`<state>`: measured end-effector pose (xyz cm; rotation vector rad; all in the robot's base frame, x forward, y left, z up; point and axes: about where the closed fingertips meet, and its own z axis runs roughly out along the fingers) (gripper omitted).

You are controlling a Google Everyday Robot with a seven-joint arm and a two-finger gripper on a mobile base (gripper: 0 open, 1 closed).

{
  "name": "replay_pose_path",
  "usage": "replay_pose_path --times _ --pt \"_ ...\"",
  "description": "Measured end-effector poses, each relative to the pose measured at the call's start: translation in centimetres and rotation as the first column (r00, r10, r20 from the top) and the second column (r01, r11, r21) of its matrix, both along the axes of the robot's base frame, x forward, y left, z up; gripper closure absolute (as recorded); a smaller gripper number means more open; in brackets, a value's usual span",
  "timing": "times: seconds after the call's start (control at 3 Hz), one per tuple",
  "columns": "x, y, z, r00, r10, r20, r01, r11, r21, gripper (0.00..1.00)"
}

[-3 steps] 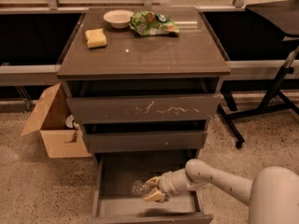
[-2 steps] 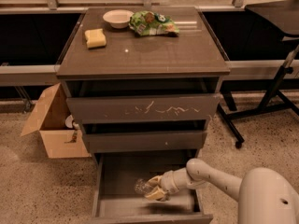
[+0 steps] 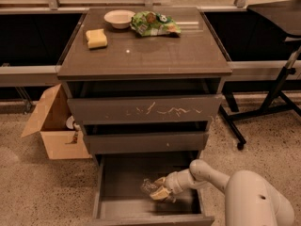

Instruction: Place water bottle into bottom drawer

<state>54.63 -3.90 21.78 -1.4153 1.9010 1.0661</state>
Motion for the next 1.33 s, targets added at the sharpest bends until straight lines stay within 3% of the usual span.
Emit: replay_pose_path --times 0.67,1.0,1.33 --pt "1.2 -1.2 -2.6 0.9978 -0.027 -0.061 0.025 0.999 -0.029 0.35" --pt "1.3 -1.3 -2.6 0.9977 -0.029 -0.061 0.027 0.999 -0.03 0.11" --pt "1.1 -2.0 -1.4 0.9983 -0.047 -0.035 0.047 0.999 -0.011 0.0"
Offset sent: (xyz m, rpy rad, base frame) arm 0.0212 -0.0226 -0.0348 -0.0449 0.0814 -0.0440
